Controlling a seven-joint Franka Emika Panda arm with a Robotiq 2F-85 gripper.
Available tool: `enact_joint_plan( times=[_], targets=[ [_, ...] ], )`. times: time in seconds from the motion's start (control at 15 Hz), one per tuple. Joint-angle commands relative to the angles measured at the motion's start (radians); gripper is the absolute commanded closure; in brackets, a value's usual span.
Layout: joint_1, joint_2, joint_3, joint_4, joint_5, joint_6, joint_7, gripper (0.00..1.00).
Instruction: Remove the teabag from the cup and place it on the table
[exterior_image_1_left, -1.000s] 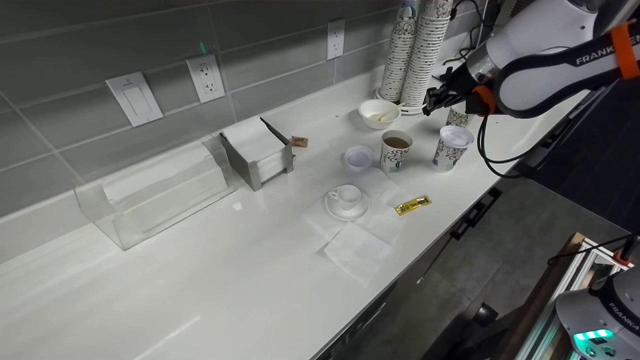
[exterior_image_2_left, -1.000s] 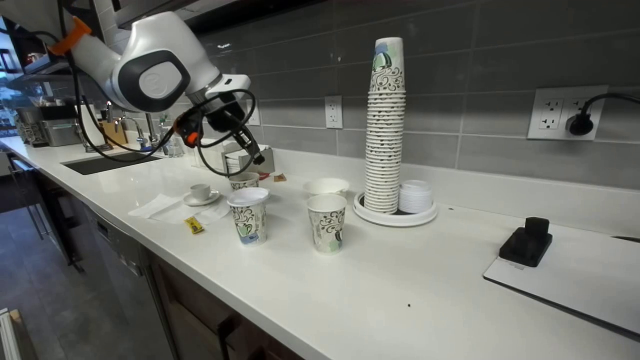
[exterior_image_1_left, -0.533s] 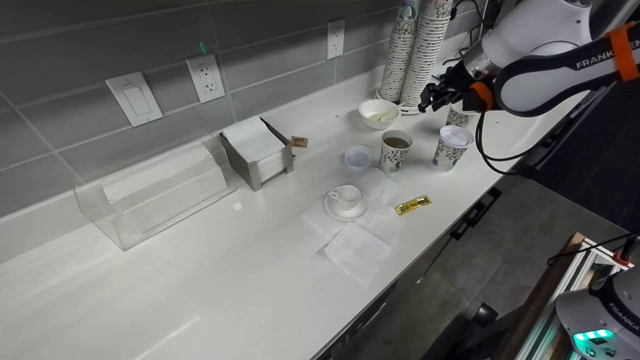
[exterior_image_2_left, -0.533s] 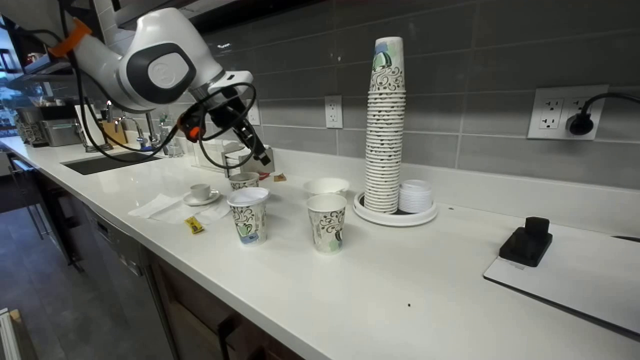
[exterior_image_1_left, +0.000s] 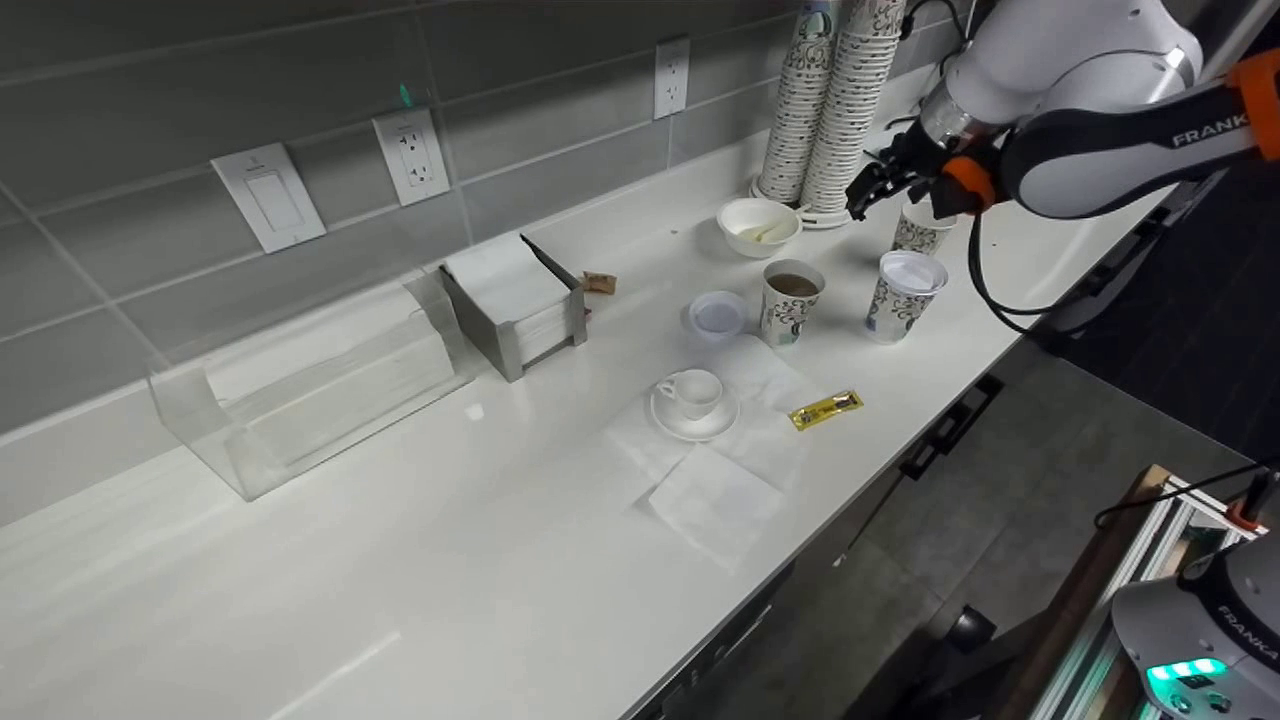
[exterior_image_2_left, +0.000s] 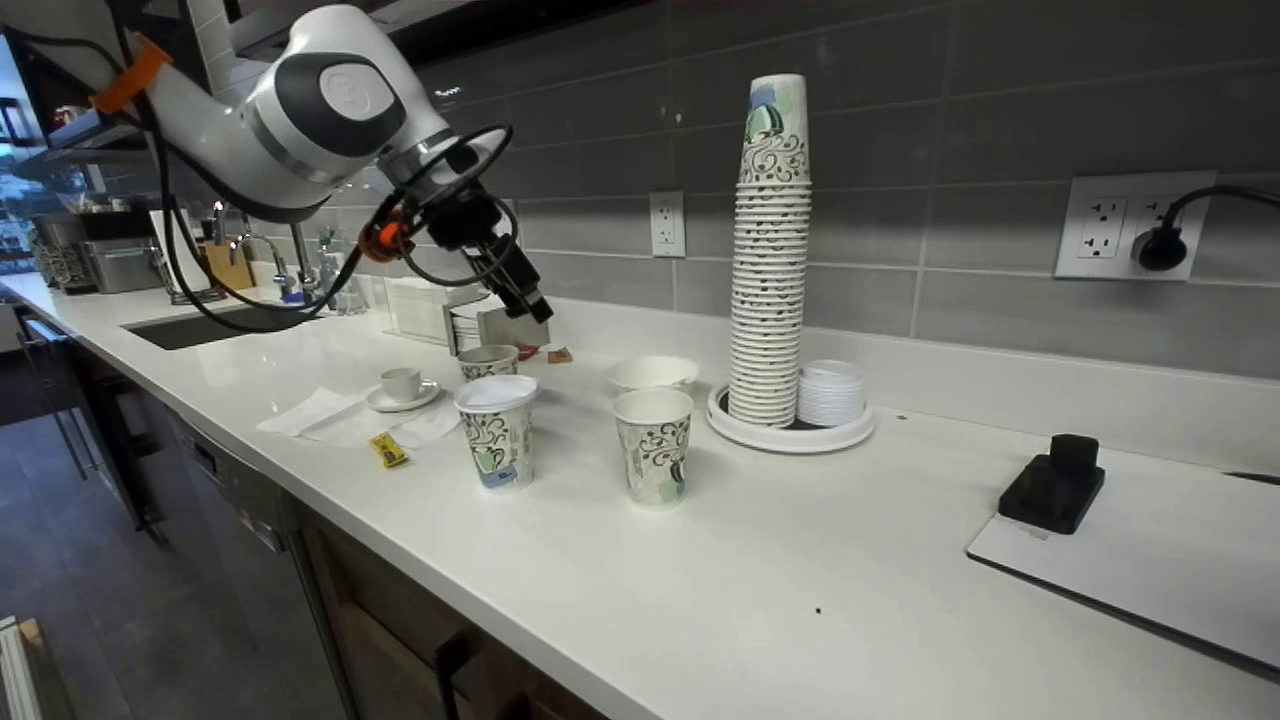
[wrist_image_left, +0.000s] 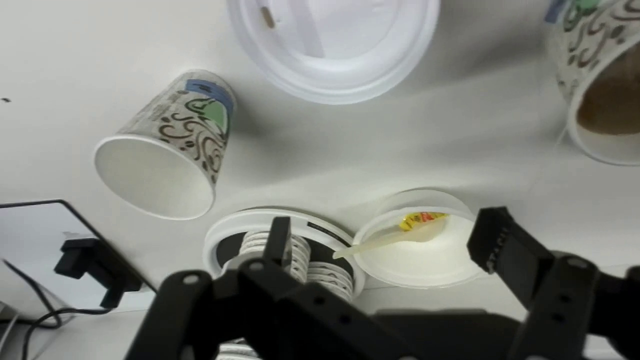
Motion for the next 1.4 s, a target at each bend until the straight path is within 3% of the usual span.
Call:
enact_joint_plan(
  times=[0.0, 0.2, 0.6, 0.93, 1.33],
  targets=[
    [0.033, 0.011, -0.015, 0.054, -0.113, -0.171, 0.051, 0.00],
    [0.072, 0.020, -0.036, 0.080, -0.112, -0.294, -0.004, 0.00],
    [0.178, 0.024, -0.102, 0.101, 0.222, -0.415, -0.376, 0.00],
    [0.211, 0.019, -0.119, 0.111, 0.299, -0.585, -0.539, 0.00],
    [0.252, 0.007, -0.145, 0.110, 0.527, -0.722, -0.794, 0.00]
  ],
)
